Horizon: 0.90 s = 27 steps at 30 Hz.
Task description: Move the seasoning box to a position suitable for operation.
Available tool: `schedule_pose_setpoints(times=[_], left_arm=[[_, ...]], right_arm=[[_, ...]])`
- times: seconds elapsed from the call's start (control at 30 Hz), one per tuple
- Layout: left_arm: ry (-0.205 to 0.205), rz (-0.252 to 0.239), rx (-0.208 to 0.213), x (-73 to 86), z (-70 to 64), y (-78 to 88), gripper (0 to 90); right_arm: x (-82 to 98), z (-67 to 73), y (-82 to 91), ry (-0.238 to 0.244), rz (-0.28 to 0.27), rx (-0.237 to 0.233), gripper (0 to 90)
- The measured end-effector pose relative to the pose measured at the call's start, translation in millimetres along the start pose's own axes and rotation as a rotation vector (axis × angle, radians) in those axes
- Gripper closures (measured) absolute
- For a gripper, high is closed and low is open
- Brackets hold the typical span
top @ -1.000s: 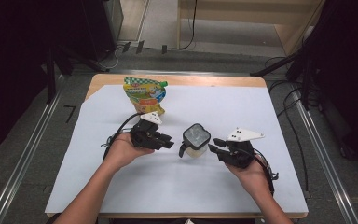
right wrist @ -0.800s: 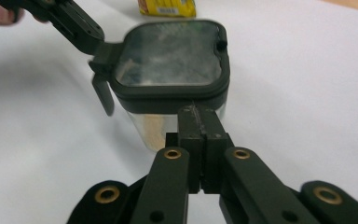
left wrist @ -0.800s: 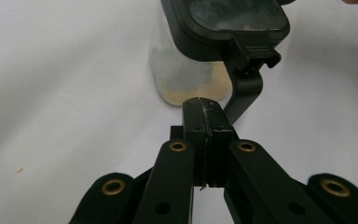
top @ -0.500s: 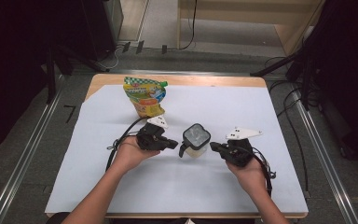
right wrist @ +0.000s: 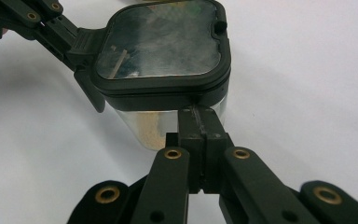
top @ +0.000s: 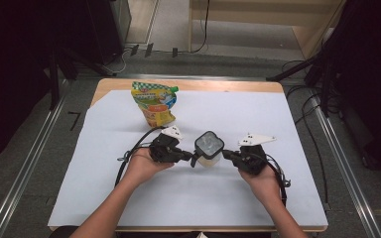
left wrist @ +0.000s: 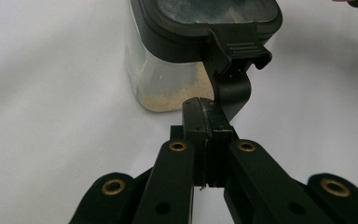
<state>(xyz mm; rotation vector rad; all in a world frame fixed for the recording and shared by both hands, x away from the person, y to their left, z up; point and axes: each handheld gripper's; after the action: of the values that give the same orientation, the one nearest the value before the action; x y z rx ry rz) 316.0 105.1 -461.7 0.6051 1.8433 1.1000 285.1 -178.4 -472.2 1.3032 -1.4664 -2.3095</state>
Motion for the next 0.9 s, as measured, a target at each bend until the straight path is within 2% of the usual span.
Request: schedule_pose_setpoints(times=[0.1,0.2,0.43,0.73,0.83,0.9], left_arm=[[0.005,0.000,0.004,-0.3,-0.9,-0.2,90.0],[-0.009,0.003,0.022,-1.3,-3.5,-1.7,90.0],[-0.027,0.007,0.017,-4.9,-13.9,-6.4,90.0],[-0.032,0.005,0.024,-8.8,-21.0,-10.5,90.0],[-0.046,0.000,0.027,-12.2,-27.1,-14.0,90.0],[-0.053,-0.002,0.020,-14.1,-31.2,-16.8,90.0]], right_arm=[[-0.4,-0.4,0.1,0.002,0.004,-0.001,90.0],[-0.7,-1.2,0.0,0.000,0.002,-0.002,90.0],[-1.5,-2.1,-3.0,-0.008,0.012,-0.003,90.0],[-3.8,-3.7,-5.0,-0.036,0.000,0.014,90.0],[-5.0,-4.2,-6.2,-0.034,-0.010,0.018,90.0],[-6.7,-2.5,-8.1,-0.039,-0.012,0.043,90.0]])
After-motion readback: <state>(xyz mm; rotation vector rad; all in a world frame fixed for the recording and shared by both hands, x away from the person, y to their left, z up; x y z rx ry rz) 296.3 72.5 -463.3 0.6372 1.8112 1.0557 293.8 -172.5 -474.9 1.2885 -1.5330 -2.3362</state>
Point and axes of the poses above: each handheld gripper's, and its own axes: y roughly backward along the jaws, x roughly out of its underside, z roughly to its left, and after that the axes turned 15 degrees about z, right-handed
